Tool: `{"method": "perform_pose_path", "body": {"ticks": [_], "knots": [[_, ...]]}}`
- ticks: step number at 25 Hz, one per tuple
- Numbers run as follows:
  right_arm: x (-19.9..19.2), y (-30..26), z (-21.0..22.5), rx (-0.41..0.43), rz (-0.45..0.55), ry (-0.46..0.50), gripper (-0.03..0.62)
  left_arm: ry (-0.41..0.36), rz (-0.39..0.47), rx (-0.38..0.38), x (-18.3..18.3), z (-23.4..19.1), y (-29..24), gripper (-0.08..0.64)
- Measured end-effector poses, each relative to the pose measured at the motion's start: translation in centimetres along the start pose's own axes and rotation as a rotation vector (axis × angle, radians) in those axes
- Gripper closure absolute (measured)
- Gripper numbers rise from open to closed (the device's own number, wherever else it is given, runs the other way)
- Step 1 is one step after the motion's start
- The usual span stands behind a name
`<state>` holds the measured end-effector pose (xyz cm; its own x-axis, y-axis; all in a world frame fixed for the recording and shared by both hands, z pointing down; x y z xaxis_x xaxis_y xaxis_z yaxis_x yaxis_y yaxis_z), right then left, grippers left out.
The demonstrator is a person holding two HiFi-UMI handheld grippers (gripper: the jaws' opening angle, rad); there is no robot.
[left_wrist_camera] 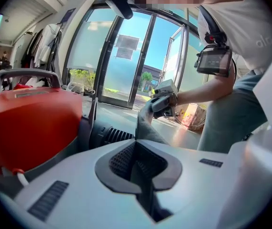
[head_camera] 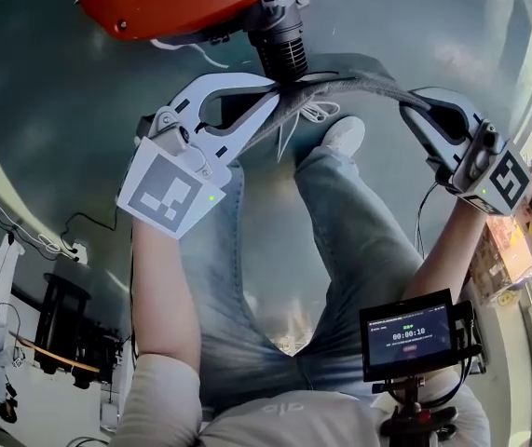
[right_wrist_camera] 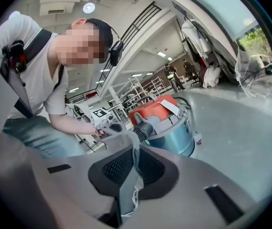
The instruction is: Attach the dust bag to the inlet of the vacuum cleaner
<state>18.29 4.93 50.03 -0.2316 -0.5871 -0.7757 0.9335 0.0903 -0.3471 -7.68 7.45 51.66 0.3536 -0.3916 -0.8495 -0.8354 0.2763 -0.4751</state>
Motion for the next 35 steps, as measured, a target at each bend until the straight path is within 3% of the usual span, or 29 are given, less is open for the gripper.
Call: {"method": "perform_pose_path", "body": {"ticks": [4,10,17,20,24,26,28,30,33,35], "knots": [[0.1,-0.8,-0.5,0.012,0.006,0.004,0.572,0.002,-0.005,0.018,-0.5,0.0,0.7,0.551],[0.2,-2.7,-0.8,0.04,-0.01,0.006,0.572,-0.022,-0.118,0.035,-2.1,0.3,-0.4,0.551],[0.4,-1.0,-1.0,0.062,0.009,-0.057,0.571,-0.051,-0.031,0.02,-0.6,0.3,1.0,0.552],[-0.5,0.5,-1.3,0.111,-0.013,-0.11,0.558,-0.055,-0.023,-0.003,-0.7,1.0,0.7,0.552],[-0.5,2.3,-1.2,0.176,0.112,-0.207,0.558,-0.069,-0.022,0.013,-0.8,0.5,0.7,0.552],[0.1,4.4,-0.3,0.093,0.211,-0.217,0.558,-0.06,-0.008,0.02,-0.7,-0.1,1.4,0.552],[2.0,5.6,0.9,-0.095,0.304,-0.111,0.558,-0.052,-0.001,0.017,-0.7,-0.1,1.7,0.552],[4.5,4.5,1.2,-0.238,0.326,0.059,0.56,-0.071,-0.016,-0.005,-0.8,0.5,1.5,0.552],[5.9,0.8,0.6,-0.254,0.191,0.235,0.56,-0.101,-0.026,-0.051,-0.6,1.7,1.1,0.552],[6.1,-1.0,0.9,-0.283,0.149,0.283,0.56,-0.125,-0.027,-0.073,-0.2,2.7,0.9,0.552]]}}
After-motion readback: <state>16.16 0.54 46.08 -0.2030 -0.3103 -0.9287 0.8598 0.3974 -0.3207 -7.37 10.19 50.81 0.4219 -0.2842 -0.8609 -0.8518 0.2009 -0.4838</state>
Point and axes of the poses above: the fingertips, and each gripper's own axes: y backward along the fingers, z to its right, x out of its top, the point moved 7 cm from there along y, backward along the fingers
